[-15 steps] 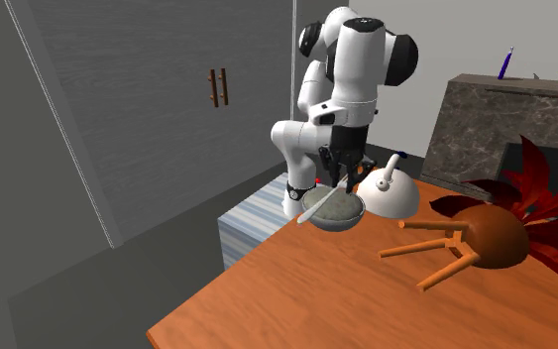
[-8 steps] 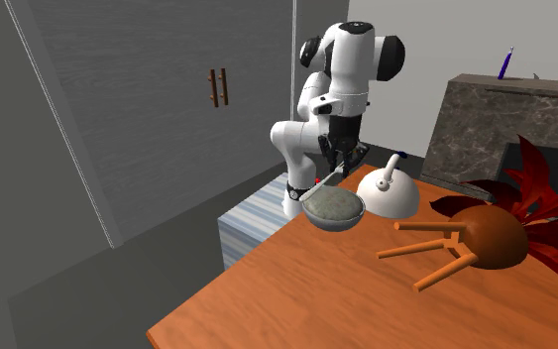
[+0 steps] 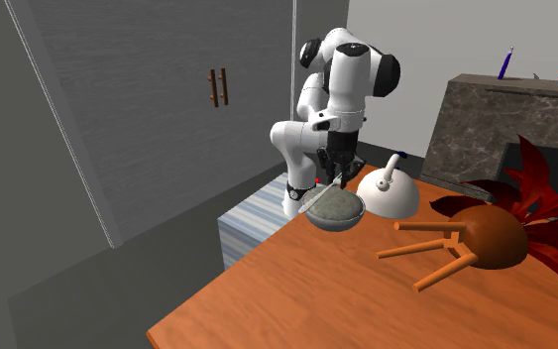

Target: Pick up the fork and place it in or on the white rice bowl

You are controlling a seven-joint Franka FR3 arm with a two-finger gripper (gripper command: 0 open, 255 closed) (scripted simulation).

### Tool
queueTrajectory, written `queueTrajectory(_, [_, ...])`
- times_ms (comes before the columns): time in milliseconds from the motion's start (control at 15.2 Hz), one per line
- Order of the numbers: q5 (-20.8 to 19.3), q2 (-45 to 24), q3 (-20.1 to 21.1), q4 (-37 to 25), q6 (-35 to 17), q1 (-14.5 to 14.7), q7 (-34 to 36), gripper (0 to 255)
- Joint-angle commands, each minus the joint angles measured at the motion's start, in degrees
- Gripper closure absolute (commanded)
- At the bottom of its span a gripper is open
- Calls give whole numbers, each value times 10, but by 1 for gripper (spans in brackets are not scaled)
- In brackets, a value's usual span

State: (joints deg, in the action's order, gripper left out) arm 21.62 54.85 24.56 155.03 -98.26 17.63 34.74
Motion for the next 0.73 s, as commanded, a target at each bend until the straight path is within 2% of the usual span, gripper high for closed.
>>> queueTrajectory(0, [4,-1,4,13,-15,1,-2,255])
queueTrajectory(264, [16,-6,16,40,-46,5,-4,255])
queueTrajectory(660, [16,-6,16,40,-46,5,-4,255])
